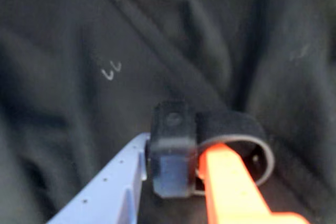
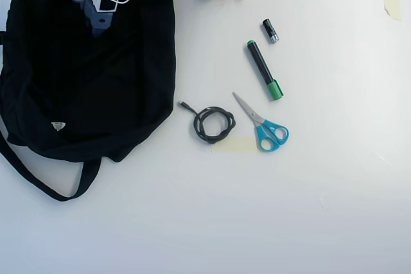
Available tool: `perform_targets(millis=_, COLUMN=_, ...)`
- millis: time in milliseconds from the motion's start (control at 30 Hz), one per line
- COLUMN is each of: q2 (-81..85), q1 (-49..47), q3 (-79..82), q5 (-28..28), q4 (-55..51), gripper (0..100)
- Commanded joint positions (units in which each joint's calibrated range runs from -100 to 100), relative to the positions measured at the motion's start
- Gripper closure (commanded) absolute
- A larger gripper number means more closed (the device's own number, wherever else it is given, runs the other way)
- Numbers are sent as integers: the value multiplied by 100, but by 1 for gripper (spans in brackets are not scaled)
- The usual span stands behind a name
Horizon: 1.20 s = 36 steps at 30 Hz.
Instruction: Put the bike light into the black bag
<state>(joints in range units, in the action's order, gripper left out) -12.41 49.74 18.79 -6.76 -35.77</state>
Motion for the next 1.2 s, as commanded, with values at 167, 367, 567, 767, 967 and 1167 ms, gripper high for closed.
perform_targets(millis=167, q2=63, q1=-359, q3=-334, q5=-5, q4=-24, gripper=68)
perform_targets(millis=367, q2=536, q1=-419, q3=-2023, q5=-241, q4=-2720, gripper=45)
perform_targets(millis=567, q2=2992, q1=-2334, q3=-2077, q5=-551, q4=-3478, gripper=47)
perform_targets(millis=767, q2=4162, q1=-4780, q3=-1915, q5=-545, q4=-4072, gripper=97)
perform_targets(millis=967, q2=4212, q1=-5042, q3=-1924, q5=-493, q4=-4666, gripper=98)
perform_targets(millis=1167, q2=4685, q1=-5229, q3=-1484, q5=-446, q4=-5459, gripper=98)
